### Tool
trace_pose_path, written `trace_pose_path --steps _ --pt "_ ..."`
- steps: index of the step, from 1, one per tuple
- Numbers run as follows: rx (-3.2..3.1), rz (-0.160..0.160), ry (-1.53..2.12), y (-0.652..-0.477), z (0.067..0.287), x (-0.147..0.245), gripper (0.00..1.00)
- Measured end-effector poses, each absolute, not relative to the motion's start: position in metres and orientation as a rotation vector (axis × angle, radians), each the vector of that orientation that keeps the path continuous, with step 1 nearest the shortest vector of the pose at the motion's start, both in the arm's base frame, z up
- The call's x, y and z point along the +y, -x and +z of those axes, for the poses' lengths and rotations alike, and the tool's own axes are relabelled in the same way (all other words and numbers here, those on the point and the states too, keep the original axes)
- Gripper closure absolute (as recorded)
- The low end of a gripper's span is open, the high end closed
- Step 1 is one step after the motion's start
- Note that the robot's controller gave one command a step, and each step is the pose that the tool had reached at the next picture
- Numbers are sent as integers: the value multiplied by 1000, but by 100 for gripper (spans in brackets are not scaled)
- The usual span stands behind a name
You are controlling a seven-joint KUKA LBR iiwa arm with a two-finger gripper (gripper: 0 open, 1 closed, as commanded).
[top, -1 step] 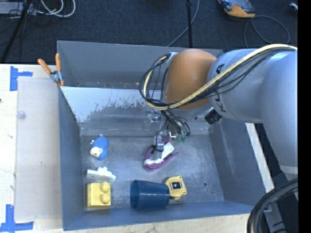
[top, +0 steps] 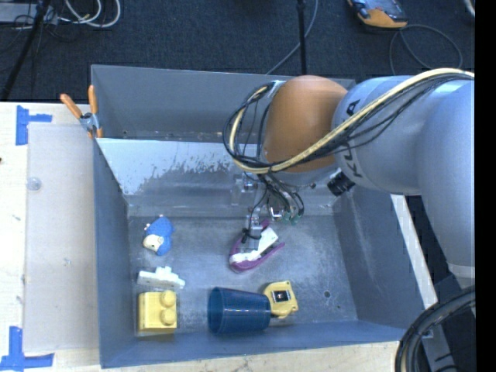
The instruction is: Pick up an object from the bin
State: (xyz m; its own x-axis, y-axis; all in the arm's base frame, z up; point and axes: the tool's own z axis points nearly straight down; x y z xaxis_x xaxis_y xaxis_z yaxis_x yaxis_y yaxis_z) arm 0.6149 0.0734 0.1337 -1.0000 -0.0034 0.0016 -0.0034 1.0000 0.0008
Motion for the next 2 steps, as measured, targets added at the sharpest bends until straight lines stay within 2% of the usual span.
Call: trace_pose_path --steps 1,2 --pt "-3140 -2 -86 -587 102 54 0" --pt "-3123 -2 -323 -570 72 25 100"
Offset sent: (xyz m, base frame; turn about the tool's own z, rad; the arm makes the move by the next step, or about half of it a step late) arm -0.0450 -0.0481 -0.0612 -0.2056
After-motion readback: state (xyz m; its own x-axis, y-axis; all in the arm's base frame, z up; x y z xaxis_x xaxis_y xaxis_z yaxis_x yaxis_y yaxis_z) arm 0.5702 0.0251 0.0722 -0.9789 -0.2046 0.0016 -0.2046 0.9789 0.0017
